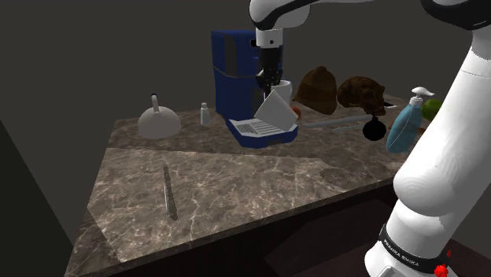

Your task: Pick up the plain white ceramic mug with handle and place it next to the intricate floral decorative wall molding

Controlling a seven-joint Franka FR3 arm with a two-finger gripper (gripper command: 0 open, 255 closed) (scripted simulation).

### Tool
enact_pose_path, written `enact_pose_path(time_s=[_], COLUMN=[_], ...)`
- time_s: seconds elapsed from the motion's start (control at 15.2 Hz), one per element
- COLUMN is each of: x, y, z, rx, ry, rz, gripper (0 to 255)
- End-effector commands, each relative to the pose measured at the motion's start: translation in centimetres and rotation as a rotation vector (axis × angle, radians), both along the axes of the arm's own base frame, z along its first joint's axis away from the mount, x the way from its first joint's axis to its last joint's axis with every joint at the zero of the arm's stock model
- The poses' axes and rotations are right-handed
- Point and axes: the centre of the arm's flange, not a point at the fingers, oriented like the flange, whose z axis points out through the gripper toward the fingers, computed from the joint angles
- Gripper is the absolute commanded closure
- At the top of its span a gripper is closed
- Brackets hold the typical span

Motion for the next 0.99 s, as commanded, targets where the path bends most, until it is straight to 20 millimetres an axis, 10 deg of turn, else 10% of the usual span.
enact_pose_path(time_s=[0.0,0.92], x=[-0.9,-7.1], y=[-2.6,-20.1], z=[0.1,0.2], rx=[0.000,0.000], ry=[-0.001,-0.001], rz=[0.001,0.001], gripper=[255,255])
